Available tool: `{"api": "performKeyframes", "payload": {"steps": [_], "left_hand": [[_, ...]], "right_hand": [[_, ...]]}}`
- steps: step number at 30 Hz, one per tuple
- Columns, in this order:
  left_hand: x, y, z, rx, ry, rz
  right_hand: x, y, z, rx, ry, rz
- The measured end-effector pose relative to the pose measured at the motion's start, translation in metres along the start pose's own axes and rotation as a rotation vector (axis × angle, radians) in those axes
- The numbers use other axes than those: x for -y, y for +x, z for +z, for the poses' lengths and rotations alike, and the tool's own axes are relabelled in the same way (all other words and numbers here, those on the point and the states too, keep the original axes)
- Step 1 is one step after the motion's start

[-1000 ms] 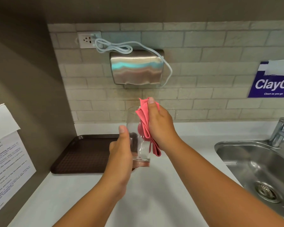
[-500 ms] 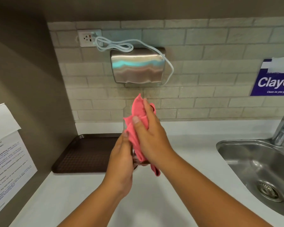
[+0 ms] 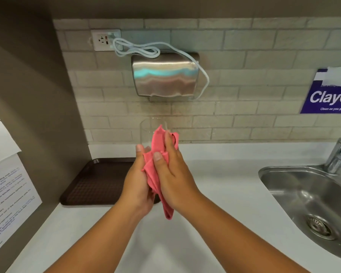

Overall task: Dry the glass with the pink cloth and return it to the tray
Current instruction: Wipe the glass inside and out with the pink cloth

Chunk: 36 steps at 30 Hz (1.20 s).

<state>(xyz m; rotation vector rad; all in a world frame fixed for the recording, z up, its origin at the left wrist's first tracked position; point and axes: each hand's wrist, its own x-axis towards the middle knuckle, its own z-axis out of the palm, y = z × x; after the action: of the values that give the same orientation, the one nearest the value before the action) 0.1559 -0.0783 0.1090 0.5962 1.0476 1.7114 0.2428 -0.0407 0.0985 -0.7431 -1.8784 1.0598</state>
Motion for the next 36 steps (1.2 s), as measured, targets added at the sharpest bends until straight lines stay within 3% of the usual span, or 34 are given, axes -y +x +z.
{"api": "performKeyframes", "payload": {"steps": [4, 9, 13, 19, 23, 27, 31, 36], "left_hand": [[0.016, -0.007, -0.001, 0.040, 0.034, 0.013], [0.023, -0.015, 0.000, 0.125, 0.009, -0.005], [0.013, -0.011, -0.001, 0.170, -0.036, -0.017], [0.006, -0.010, -0.004, 0.106, 0.001, -0.087], [0.007, -0.010, -0.004, 0.170, 0.055, -0.073], [0.012, -0.014, 0.000, 0.247, -0.058, -0.081], [0.016, -0.015, -0.001, 0.252, -0.090, -0.121], [0.005, -0.015, -0.005, 0.121, 0.192, -0.066]], "right_hand": [[0.009, 0.021, -0.019, -0.067, 0.014, 0.020], [0.010, 0.030, -0.044, -0.193, 0.353, 0.195], [-0.001, 0.009, -0.036, -0.130, 0.480, 0.307], [-0.011, -0.010, -0.030, 0.049, 0.123, 0.016], [0.003, 0.001, -0.035, -0.031, 0.029, -0.059], [0.030, 0.026, -0.051, -0.237, 0.191, 0.057], [0.034, 0.041, -0.058, -0.206, 0.211, 0.117], [0.033, 0.048, -0.063, -0.259, 0.028, 0.121]]}}
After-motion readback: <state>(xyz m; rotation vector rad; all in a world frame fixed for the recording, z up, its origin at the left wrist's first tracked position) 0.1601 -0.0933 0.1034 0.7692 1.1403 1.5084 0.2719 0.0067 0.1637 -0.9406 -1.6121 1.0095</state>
